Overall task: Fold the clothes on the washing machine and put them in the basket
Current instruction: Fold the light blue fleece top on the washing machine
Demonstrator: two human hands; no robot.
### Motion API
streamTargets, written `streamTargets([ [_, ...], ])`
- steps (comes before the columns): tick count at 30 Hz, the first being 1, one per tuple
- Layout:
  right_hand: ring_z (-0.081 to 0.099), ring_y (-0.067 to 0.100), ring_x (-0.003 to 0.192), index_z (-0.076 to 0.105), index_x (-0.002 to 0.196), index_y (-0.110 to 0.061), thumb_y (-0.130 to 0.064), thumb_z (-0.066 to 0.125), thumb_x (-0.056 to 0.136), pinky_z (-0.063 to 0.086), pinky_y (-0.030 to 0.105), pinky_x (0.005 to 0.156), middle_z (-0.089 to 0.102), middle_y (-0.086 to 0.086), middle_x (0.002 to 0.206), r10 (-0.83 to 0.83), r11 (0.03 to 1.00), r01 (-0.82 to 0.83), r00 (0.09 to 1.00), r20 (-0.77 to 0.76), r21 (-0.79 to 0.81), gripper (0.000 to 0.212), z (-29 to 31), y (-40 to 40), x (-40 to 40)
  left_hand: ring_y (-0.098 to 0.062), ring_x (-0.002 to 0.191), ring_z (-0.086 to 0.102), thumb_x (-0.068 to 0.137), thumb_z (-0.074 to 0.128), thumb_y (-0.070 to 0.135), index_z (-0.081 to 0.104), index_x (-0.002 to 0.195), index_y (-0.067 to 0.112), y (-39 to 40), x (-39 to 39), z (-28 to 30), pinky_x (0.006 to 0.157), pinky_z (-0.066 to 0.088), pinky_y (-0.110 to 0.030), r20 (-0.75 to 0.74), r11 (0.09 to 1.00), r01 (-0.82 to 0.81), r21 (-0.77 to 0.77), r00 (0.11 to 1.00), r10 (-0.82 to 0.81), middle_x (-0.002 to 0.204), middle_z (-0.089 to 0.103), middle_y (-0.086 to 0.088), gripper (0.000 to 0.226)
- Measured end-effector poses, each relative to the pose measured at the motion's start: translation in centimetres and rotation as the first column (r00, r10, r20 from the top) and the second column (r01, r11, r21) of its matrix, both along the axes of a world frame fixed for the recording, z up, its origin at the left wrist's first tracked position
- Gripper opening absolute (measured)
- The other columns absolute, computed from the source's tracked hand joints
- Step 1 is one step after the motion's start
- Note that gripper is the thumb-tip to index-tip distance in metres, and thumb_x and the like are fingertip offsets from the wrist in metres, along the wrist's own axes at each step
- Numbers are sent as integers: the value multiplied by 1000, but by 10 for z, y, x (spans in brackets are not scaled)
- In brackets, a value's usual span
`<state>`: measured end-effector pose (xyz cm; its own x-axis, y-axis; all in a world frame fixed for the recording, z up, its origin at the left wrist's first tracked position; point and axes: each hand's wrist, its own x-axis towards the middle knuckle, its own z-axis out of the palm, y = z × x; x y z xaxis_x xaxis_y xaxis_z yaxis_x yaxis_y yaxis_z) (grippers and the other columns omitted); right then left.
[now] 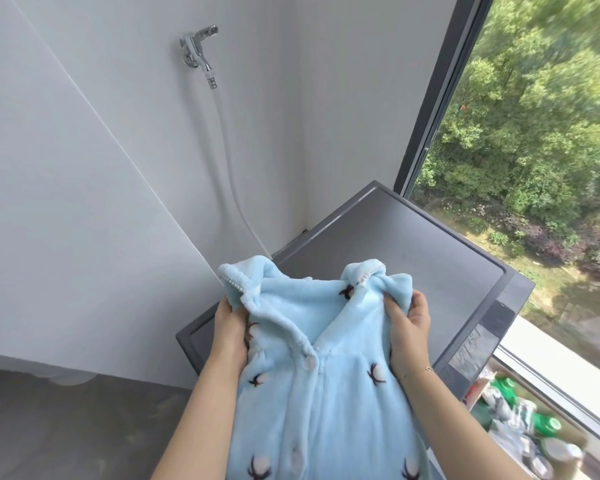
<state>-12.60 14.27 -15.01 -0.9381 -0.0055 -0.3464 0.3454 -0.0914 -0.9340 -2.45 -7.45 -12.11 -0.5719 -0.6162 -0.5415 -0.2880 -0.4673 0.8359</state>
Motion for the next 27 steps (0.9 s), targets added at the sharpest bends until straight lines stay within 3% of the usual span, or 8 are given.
streamTargets([
  [3,54,14,78,52,93,-10,-19,66,90,47,25,68,56,0,82,29,996,-33,998,59,81,18,-10,-7,-4,-28,78,67,80,69,33,58,101,4,0,-1,-9,68,54,-38,107,994,-32,-104,993,43,86,66,-12,37],
  [6,63,21,91,54,107,-7,-28,71,87,51,32,77,64,4,99,54,991,-77,979,195,111,33,-16,1,-7,-34,87,70,61,70,57,60,99,7,0,2,-9,77,56,-47,195,980,-17,-197,979,56,94,70,-15,63],
  [11,65,21,103,51,122,-18,-60,71,77,53,37,81,65,-1,114,214,945,-289,900,379,155,63,-5,31,20,-23,102,67,46,81,74,41,127,27,1,31,0,93,52,-45,250,976,143,167,951,-182,115,65,0,102],
  [14,72,23,92,64,117,-15,-72,71,68,56,37,82,73,5,105,417,871,-486,812,408,76,76,0,44,44,-20,102,67,48,84,68,31,141,29,10,53,-7,95,51,-43,273,950,270,159,912,-305,119,63,4,114],
  [18,72,18,92,69,110,-22,-75,67,70,52,40,94,75,-3,100,498,830,-555,779,380,49,66,12,45,63,-16,86,73,61,71,77,60,121,17,32,67,-5,81,56,-32,331,944,325,61,885,-326,97,75,2,86],
  [21,71,12,95,67,112,-25,-72,68,71,51,37,94,74,-8,103,473,850,-518,830,295,93,63,20,44,80,-17,78,73,78,59,70,68,105,13,41,74,6,66,53,-27,320,950,310,-45,905,-280,84,76,-1,64],
  [25,67,17,78,68,103,-3,-41,65,90,50,29,72,74,5,91,342,927,-360,928,150,111,39,34,57,109,-19,85,73,84,57,63,66,111,18,50,89,19,75,55,-30,156,931,355,-87,928,-339,93,76,-2,53],
  [27,67,21,77,70,100,-7,-34,63,92,51,29,70,74,10,91,297,946,-307,950,99,103,29,41,69,123,-19,91,72,82,57,67,64,116,22,58,97,25,87,55,-38,104,916,390,-95,919,-380,98,75,-1,56],
])
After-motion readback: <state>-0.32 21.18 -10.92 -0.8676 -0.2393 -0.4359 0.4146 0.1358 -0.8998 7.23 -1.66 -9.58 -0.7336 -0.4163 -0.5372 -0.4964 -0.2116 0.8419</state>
